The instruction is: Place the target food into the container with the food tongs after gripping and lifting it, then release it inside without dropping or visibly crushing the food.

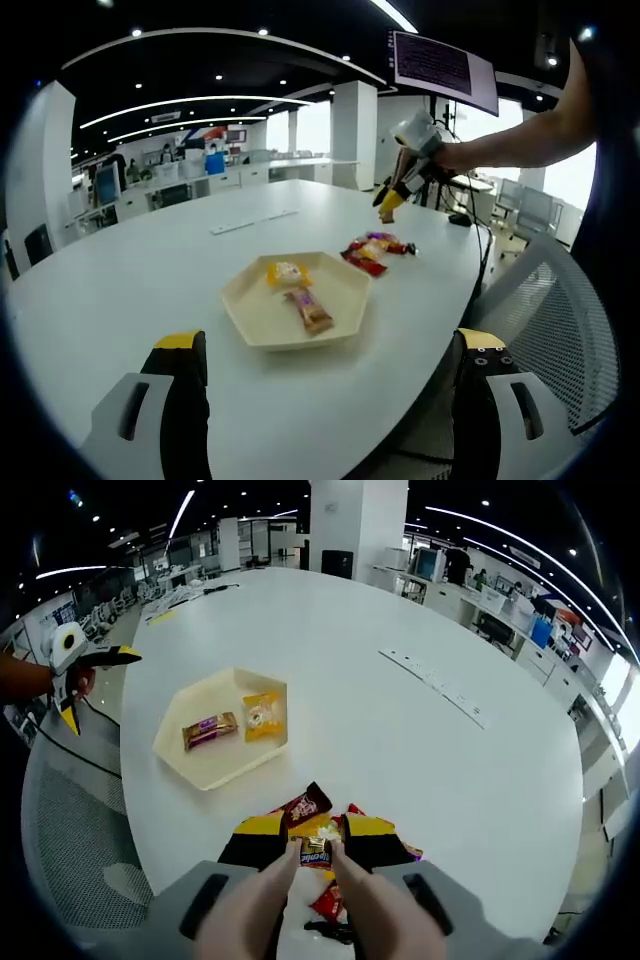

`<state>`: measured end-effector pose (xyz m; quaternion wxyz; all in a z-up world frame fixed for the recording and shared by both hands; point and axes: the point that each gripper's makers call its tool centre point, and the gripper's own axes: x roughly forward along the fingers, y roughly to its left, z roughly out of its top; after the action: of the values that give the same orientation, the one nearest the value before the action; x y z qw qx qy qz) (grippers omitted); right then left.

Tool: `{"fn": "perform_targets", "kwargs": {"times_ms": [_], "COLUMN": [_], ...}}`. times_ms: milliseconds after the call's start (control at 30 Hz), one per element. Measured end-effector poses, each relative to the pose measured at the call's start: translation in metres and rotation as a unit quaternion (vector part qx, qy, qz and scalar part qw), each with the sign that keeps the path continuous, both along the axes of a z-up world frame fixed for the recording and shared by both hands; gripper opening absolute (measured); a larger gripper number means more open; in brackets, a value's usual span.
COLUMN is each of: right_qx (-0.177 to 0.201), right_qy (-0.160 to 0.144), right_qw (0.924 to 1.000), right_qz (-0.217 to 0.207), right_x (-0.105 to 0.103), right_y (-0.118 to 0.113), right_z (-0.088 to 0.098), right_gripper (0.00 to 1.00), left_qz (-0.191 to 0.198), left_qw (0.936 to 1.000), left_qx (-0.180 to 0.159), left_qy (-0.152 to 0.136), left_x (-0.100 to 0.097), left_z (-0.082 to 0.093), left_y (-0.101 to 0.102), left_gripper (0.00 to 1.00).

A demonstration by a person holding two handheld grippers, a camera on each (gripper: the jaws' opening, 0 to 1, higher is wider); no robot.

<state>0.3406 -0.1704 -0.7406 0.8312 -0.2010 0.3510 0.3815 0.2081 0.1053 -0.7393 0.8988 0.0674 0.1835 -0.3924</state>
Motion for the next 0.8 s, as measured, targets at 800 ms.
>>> {"fn": "perform_targets", "kwargs": {"times_ms": [800], "right_qx": [-0.001], "right_qy": [-0.003], "right_qw": [0.9998], "right_qz": [0.018], "right_x": [0.001], "right_y": [0.027], "right_z": [0.01], "right_gripper": [0.2], "left_qz": [-0.005], "left_qw": [1.0], "left_qx": [0.001], "left_qy": [0.001], "left_x": [-0.001], "left_z": [-0.001], "left_y": [-0.002], "left_gripper": [0.99]}}
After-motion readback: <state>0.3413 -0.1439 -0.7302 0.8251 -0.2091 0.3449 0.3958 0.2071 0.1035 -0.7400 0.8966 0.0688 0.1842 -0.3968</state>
